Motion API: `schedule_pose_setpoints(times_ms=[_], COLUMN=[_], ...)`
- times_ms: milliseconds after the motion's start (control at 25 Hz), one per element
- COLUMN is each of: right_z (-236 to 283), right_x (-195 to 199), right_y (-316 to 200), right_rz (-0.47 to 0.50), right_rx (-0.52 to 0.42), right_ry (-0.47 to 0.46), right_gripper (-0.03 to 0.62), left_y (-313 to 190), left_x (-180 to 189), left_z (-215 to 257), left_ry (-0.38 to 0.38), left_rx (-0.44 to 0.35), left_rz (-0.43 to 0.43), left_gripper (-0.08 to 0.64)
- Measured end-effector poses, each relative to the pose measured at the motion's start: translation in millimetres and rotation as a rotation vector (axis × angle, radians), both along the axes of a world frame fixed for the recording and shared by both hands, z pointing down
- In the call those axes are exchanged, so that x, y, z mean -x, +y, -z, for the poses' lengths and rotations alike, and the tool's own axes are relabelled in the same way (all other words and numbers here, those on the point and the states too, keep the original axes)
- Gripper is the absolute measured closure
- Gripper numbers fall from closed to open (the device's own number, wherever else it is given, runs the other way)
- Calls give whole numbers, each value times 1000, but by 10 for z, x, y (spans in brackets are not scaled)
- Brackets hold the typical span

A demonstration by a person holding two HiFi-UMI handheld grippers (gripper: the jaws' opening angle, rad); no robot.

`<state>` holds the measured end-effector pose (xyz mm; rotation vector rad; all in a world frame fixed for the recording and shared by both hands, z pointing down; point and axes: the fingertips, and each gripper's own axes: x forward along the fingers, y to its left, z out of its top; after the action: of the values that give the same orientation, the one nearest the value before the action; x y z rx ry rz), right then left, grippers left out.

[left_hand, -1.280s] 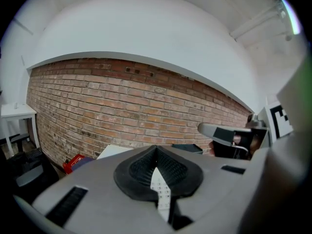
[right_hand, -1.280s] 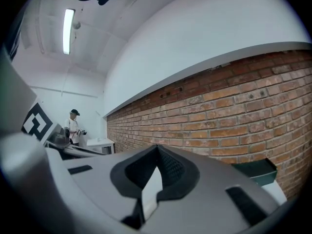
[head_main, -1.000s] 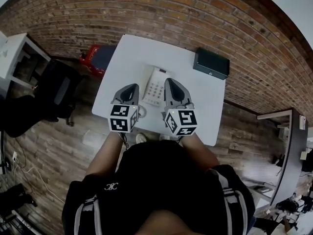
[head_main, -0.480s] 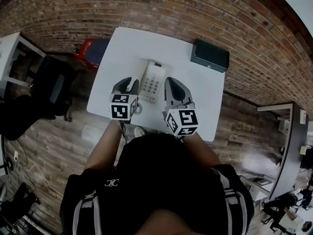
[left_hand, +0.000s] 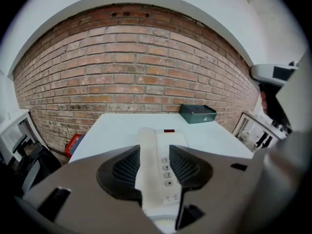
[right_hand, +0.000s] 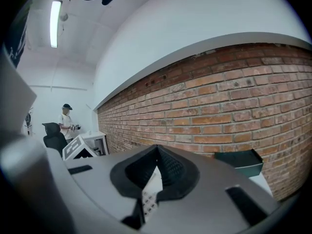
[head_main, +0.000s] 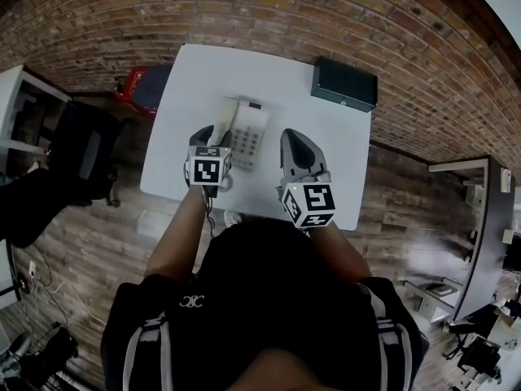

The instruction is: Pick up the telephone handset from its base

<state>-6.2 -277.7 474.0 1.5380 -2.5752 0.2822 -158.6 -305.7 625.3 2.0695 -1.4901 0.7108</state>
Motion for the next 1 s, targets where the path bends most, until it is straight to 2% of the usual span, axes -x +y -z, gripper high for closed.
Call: schedule_pose_setpoints(times_ms=[280, 520, 800, 1000], right_z=[-38, -61, -67, -55], right_x=[-214, -380, -509, -574], right_y=[-48, -63, -92, -81], right_rz=[-42, -76, -112, -127], right_rx=[14, 17, 20, 20], right_ry=[-5, -17, -13, -8], right_gripper=[594, 594, 594, 594], left_y=[-189, -335, -339, -343], left_x=[-51, 18, 14, 41], left_z=[-276, -428, -618, -660], left_ry=[-74, -124, -144, -147], left_rx=[75, 89, 137, 138], left_rz=[-26, 15, -4, 33], left_gripper=[356, 335, 330, 346])
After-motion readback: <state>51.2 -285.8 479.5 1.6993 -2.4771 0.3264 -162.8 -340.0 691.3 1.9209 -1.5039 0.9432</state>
